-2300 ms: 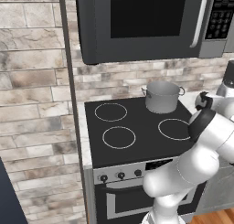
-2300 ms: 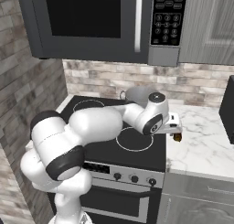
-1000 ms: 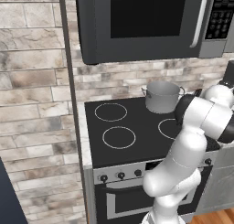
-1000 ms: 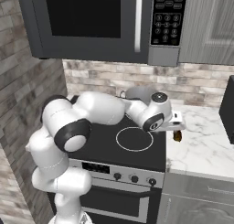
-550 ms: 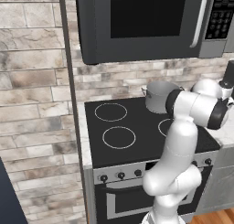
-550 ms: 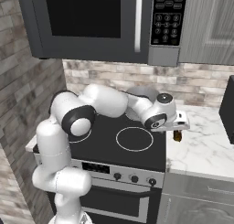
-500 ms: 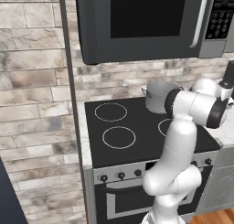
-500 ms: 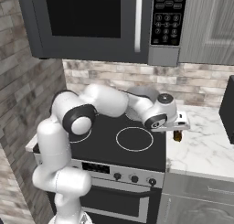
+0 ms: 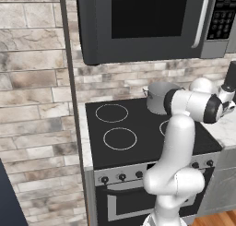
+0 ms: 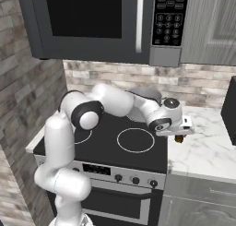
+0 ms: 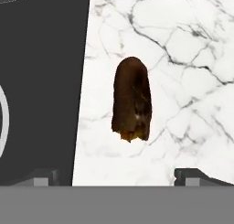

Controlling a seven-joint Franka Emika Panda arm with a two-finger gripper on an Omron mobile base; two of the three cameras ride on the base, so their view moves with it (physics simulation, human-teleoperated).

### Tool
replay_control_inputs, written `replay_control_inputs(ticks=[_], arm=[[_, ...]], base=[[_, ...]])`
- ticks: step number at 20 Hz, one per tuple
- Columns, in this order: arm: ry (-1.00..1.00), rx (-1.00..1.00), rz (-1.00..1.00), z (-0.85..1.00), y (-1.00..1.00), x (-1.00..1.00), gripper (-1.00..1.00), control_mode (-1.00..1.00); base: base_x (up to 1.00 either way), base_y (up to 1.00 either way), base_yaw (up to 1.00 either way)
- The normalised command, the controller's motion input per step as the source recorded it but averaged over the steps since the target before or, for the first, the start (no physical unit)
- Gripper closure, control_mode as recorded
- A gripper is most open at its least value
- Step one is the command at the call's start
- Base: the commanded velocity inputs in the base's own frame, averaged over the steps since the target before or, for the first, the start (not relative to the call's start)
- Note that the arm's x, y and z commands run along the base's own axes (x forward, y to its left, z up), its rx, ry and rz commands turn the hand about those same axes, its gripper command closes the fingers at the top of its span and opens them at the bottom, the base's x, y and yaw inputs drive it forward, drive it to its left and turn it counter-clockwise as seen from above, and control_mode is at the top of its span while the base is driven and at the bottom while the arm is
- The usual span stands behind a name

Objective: Turn on the burner for the pot on the stove. Wait thirty seconds for the pot to heat up. Then add the sweet potato to the pot.

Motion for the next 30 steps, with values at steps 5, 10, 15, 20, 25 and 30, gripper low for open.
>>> replay_control_inputs(ticks=[5, 10, 15, 20, 25, 30], arm=[[0.00, 0.00, 0.00, -0.05, 0.00, 0.19, -1.00, -1.00], [0.00, 0.00, 0.00, -0.05, -0.02, 0.20, -1.00, -1.00], [0.01, 0.00, 0.00, -0.13, -0.03, 0.24, -1.00, -1.00], [0.02, 0.00, 0.00, -0.20, -0.08, 0.23, -1.00, -1.00], [0.02, 0.00, 0.00, -0.15, -0.10, 0.17, -1.00, -1.00], [0.00, 0.00, 0.00, -0.13, -0.14, 0.10, -1.00, -1.00]], base=[[0.00, 0.00, 0.00], [0.00, 0.00, 0.00], [0.00, 0.00, 0.00], [0.00, 0.00, 0.00], [0.00, 0.00, 0.00], [0.00, 0.00, 0.00]])
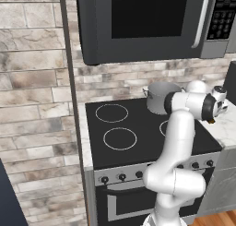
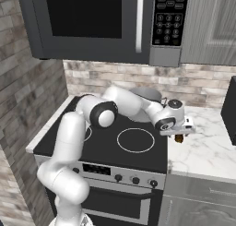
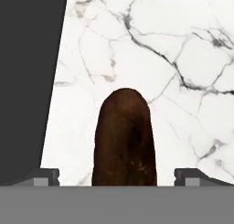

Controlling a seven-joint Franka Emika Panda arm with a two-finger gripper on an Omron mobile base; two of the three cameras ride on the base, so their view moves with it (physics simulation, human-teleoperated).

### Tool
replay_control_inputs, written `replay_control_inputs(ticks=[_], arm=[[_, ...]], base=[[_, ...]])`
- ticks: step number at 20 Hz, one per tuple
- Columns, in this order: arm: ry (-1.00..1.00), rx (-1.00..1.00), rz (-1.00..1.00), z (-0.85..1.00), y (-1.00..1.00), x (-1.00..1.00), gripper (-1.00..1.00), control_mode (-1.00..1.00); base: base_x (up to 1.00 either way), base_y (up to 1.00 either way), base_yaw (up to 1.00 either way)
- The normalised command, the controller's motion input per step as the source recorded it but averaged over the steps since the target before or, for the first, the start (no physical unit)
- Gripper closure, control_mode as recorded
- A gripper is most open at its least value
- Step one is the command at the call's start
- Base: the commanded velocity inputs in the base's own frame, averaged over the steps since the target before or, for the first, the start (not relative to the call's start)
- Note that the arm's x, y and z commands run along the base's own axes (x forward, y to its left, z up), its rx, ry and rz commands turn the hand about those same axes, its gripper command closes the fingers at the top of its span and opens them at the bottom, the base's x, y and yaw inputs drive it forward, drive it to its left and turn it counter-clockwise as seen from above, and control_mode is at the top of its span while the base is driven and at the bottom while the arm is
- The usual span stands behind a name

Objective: Turn on the burner for the pot on the stove. Wait thirty seconds for the pot to heat up. Then add the sweet potato to the pot.

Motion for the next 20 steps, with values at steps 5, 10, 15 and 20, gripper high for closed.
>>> replay_control_inputs(ticks=[5, 10, 15, 20], arm=[[0.00, 0.00, 0.00, -0.19, -0.11, 0.04, -1.00, -1.00], [0.00, 0.01, 0.00, -0.09, 0.00, 0.00, 1.00, -1.00], [0.00, 0.00, 0.00, 0.00, 0.00, 0.00, 1.00, -1.00], [-0.13, 0.02, 0.00, 0.09, 0.00, 0.00, 1.00, -1.00]], base=[[0.00, 0.00, 0.00], [0.00, 0.00, 0.00], [0.00, 0.00, 0.00], [0.00, 0.00, 0.00]])
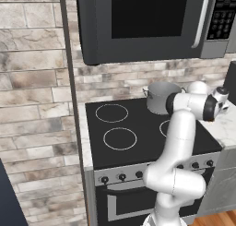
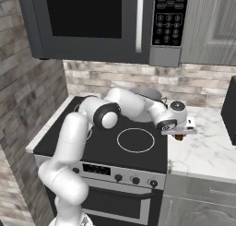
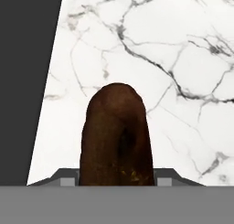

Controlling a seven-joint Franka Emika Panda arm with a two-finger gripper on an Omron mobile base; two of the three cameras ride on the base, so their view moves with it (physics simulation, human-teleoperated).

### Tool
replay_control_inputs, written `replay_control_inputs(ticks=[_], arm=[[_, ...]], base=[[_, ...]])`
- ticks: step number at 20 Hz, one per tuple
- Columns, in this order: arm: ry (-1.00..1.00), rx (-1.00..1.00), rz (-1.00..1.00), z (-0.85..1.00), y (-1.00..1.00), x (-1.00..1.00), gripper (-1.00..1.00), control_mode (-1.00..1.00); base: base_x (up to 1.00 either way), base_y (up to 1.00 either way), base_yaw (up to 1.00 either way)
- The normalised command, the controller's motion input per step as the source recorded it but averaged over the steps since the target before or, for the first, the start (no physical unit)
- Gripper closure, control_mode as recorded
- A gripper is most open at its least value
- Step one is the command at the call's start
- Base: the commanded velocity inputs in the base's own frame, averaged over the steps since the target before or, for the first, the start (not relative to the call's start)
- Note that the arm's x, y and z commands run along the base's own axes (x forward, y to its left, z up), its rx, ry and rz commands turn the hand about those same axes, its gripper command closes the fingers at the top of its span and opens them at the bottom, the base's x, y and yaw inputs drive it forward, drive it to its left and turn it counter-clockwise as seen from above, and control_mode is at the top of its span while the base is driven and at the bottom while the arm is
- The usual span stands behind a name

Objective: Turn on the burner for the pot on the stove. Wait thirty seconds for the pot to heat up. Then add the sweet potato to the pot.

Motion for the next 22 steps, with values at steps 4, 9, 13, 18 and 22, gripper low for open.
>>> replay_control_inputs(ticks=[4, 9, 13, 18, 22], arm=[[-0.21, 0.05, 0.00, 0.53, 0.00, -0.04, 1.00, -1.00], [-0.13, 0.01, 0.00, 0.67, 0.00, -0.12, 1.00, -1.00], [0.00, 0.00, 0.00, 0.00, 0.00, 0.00, 1.00, -1.00], [-0.16, 0.00, 0.00, 0.21, 0.00, -0.38, 1.00, -1.00], [-0.20, 0.00, 0.01, 0.40, 0.14, -0.60, 1.00, -1.00]], base=[[0.00, 0.00, 0.00], [0.00, 0.00, 0.00], [0.00, 0.00, 0.00], [0.00, 0.00, 0.00], [0.00, 0.00, 0.00]])
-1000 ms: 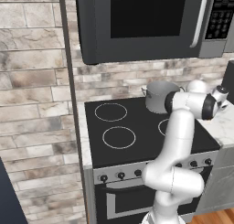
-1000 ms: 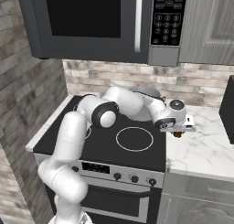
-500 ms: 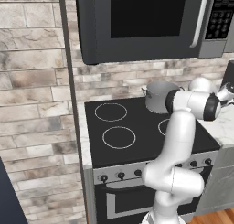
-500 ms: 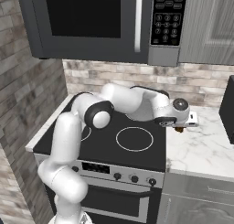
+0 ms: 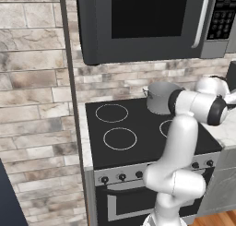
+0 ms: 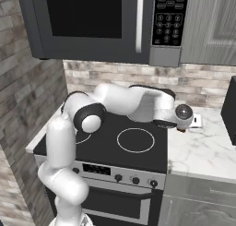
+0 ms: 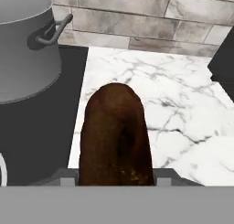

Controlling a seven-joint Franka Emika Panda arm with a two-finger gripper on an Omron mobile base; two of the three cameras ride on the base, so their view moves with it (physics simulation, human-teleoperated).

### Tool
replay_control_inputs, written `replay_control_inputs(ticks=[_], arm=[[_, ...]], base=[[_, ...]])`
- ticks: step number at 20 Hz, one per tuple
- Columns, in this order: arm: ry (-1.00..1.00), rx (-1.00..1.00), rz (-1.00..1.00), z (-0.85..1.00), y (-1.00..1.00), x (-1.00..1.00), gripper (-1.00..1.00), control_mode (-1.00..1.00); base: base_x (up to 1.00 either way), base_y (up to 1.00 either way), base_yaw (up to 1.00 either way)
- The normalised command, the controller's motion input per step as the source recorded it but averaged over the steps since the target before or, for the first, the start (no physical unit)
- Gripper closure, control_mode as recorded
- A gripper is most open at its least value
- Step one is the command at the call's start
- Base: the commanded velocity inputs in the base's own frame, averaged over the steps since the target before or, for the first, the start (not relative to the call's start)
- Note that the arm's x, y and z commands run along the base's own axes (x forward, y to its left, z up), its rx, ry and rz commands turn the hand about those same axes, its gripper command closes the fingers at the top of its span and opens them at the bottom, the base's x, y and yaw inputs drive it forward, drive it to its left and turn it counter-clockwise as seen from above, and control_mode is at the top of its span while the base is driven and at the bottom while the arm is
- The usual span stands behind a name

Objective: Turn on the burner for the pot on the stove. Wait thirty seconds for the pot to heat up. Then add the sweet potato to the pot.

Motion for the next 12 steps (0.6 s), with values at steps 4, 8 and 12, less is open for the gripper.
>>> replay_control_inputs(ticks=[4, 8, 12], arm=[[-0.12, -0.02, 0.03, 0.34, 0.36, -0.54, 1.00, -1.00], [-0.05, -0.04, 0.02, 0.56, 0.60, -0.27, 1.00, -1.00], [0.00, -0.11, 0.02, 0.74, 0.71, -0.10, 1.00, -1.00]], base=[[0.00, 0.00, 0.00], [0.00, 0.00, 0.00], [0.00, 0.00, 0.00]])
